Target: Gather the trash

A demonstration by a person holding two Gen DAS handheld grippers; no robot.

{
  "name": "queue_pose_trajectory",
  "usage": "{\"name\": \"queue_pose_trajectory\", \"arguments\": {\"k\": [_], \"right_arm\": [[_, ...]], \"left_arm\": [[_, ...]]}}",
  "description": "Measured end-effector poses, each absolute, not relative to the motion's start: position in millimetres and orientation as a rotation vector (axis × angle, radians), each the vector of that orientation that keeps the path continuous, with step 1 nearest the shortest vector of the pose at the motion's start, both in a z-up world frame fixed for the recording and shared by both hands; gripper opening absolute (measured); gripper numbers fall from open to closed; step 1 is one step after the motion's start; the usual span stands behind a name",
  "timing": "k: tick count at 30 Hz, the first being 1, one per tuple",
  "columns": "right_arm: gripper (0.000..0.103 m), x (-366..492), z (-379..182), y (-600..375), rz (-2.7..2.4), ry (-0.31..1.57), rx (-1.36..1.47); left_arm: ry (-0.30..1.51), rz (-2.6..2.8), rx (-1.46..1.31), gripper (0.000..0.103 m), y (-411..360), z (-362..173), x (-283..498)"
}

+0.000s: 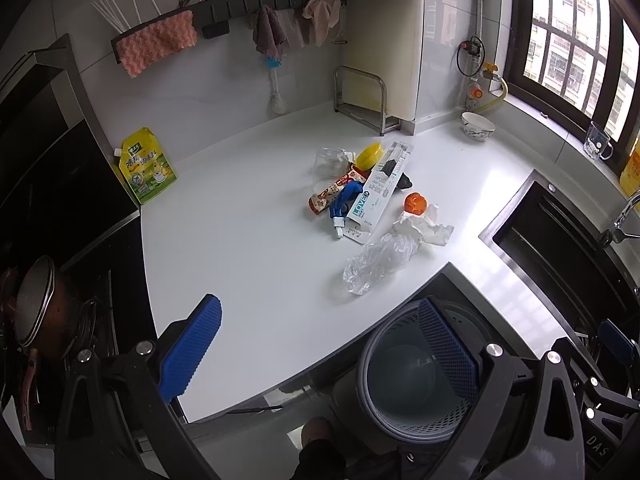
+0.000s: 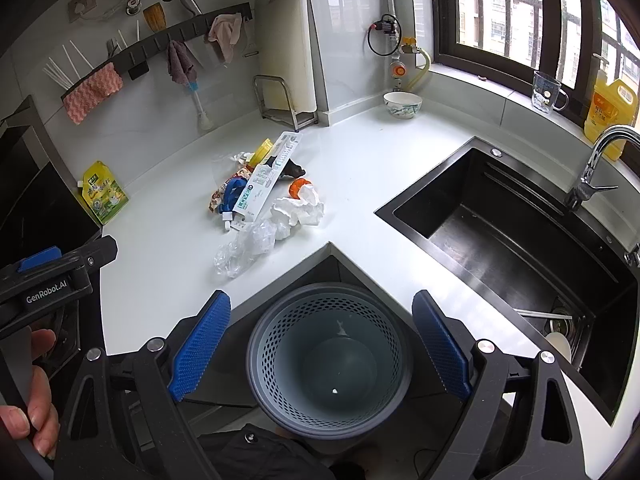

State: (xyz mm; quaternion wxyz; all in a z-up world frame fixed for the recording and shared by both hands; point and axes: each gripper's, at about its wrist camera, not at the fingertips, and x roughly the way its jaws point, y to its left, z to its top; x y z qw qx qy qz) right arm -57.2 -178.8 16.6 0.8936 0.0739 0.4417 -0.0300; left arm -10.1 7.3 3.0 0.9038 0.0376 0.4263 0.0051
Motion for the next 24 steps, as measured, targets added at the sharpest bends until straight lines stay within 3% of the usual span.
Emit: {"name": "queue_pose_trajectory", "arguments": {"k": [24], "right_arm": [[0.088, -49.1, -20.0, -210.0, 0.134, 0.947, 0.115]], "left_arm": [[0.942, 0.139, 0.059, 0.097, -19.0, -29.6, -43.2]]}}
